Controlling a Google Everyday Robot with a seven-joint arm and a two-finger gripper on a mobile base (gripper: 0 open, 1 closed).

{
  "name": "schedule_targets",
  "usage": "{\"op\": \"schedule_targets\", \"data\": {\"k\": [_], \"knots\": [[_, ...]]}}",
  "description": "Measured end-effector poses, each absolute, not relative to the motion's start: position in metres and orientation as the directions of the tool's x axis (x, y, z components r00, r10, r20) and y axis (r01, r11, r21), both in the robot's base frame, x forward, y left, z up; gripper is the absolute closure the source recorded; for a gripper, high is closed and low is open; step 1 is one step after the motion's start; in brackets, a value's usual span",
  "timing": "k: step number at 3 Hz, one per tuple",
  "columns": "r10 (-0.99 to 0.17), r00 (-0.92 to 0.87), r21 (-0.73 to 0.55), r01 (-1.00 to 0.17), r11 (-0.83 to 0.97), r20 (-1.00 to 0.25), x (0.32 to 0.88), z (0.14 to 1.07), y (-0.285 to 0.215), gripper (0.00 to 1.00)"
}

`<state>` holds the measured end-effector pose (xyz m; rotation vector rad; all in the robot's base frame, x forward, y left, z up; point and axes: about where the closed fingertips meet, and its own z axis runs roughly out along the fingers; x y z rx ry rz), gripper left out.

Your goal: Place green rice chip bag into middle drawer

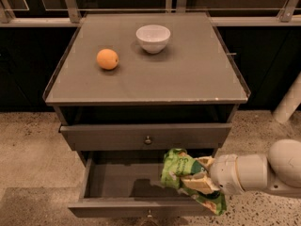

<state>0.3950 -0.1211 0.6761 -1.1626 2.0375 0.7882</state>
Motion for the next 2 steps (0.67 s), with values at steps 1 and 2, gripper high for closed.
{"op": "schedule_targets", "data": {"k": [1,2], "knots": [[-0.5,-0.473,0.165,-0.824,0.541,-0.726,0.4095,0.617,-0.1561,1.0],[-0.498,-0.476,0.151,-0.815,0.56,-0.724,0.416,0.6149,-0.16,1.0]]}}
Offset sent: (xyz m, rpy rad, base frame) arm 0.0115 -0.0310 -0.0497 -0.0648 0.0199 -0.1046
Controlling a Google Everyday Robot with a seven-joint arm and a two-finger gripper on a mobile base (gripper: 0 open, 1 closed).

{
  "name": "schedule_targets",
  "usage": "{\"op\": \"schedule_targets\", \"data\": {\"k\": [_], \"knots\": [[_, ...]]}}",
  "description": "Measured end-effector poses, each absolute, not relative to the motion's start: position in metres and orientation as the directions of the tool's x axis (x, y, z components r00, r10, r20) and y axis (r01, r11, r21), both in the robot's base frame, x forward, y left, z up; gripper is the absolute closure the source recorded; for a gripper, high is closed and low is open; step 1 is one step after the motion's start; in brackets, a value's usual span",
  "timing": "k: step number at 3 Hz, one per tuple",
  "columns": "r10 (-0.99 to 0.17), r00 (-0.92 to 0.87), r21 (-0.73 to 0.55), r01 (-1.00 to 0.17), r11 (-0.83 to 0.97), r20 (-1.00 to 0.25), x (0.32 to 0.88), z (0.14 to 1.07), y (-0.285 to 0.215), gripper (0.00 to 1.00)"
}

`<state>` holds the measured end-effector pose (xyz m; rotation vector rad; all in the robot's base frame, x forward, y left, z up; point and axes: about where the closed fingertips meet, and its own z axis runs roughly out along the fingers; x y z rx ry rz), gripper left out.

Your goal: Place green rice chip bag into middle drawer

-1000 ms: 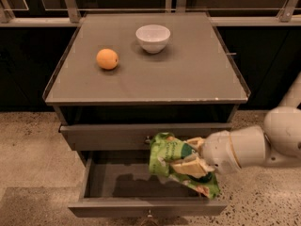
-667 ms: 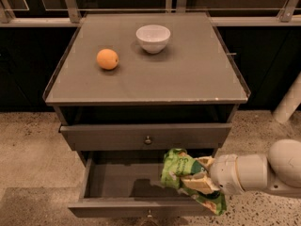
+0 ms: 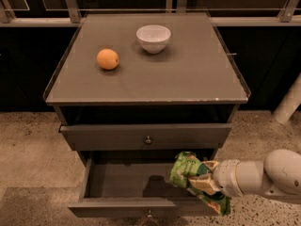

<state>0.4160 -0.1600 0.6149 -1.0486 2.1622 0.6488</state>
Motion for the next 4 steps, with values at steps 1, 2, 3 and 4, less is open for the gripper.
{"op": "schedule_targets", "data": {"k": [1,2,3,4], "knots": [[-0.505,-0.493,0.171,-0.814,0.555,-0.709,0.422,0.598,-0.158,1.0],[-0.524,-0.517,0.195,-0.812,0.55,-0.677,0.446,0.557,-0.149,1.0],[-0.535,-0.559,0.241,-0.8,0.55,-0.634,0.461,0.507,-0.134,1.0],[-0.521,-0.572,0.261,-0.792,0.552,-0.633,0.467,0.473,-0.119,1.0]]}}
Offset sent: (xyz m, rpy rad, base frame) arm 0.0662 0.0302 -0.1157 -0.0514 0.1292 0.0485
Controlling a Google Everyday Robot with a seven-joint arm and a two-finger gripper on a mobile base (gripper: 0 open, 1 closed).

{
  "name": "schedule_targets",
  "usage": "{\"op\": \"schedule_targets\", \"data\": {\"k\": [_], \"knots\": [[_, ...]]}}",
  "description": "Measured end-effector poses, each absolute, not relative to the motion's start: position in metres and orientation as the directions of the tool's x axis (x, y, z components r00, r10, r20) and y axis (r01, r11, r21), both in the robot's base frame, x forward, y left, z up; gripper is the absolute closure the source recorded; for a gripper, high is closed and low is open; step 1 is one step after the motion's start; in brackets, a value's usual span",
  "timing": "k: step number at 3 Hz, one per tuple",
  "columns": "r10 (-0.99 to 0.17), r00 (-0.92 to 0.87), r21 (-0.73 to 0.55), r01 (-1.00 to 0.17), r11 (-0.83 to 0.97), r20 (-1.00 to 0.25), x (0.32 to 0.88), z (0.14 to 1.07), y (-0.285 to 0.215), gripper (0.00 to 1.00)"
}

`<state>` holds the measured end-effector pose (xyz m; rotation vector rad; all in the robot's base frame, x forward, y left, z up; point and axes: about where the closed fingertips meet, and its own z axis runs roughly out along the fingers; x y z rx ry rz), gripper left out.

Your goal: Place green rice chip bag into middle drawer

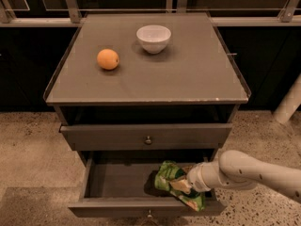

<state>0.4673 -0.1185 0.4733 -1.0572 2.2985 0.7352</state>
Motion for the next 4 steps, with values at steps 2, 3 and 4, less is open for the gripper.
{"op": "schedule_targets", "data": {"k": [2,3,4], "knots": [[-0.517,-0.558,0.254,-0.799,0.544,-0.649,0.4732,0.4542,-0.104,0.84],[-0.517,-0.558,0.254,-0.799,0.544,-0.649,0.4732,0.4541,-0.1039,0.58],[-0.517,-0.558,0.254,-0.799,0.544,-0.649,0.4732,0.4541,-0.1039,0.37]]}}
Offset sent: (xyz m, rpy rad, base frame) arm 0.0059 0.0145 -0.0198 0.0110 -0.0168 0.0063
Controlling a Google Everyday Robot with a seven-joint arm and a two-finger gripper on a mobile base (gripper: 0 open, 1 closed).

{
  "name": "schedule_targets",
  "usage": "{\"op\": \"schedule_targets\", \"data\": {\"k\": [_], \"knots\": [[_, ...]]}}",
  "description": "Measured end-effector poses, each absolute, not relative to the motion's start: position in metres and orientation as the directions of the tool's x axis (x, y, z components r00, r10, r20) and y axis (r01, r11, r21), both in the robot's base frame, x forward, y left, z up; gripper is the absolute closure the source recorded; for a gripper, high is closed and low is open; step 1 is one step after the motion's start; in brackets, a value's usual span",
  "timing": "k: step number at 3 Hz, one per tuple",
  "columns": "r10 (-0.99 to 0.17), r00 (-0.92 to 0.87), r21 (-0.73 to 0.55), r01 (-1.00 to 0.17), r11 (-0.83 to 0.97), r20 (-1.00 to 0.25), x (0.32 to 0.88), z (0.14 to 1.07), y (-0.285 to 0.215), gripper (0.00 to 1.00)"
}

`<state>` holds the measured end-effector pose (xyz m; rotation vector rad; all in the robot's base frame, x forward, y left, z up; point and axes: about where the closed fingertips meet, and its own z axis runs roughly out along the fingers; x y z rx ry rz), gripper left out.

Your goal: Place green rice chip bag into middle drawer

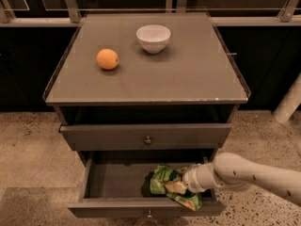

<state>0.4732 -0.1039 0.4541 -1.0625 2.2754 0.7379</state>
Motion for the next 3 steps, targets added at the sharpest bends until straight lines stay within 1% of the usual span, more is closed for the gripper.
{"op": "schedule_targets", "data": {"k": [1,2,3], "knots": [[-0.517,-0.558,0.254,-0.8,0.544,-0.649,0.4732,0.4541,-0.1039,0.13],[-0.517,-0.558,0.254,-0.8,0.544,-0.649,0.4732,0.4541,-0.1038,0.0],[-0.517,-0.558,0.254,-0.8,0.544,-0.649,0.4732,0.4541,-0.1038,0.0]]}}
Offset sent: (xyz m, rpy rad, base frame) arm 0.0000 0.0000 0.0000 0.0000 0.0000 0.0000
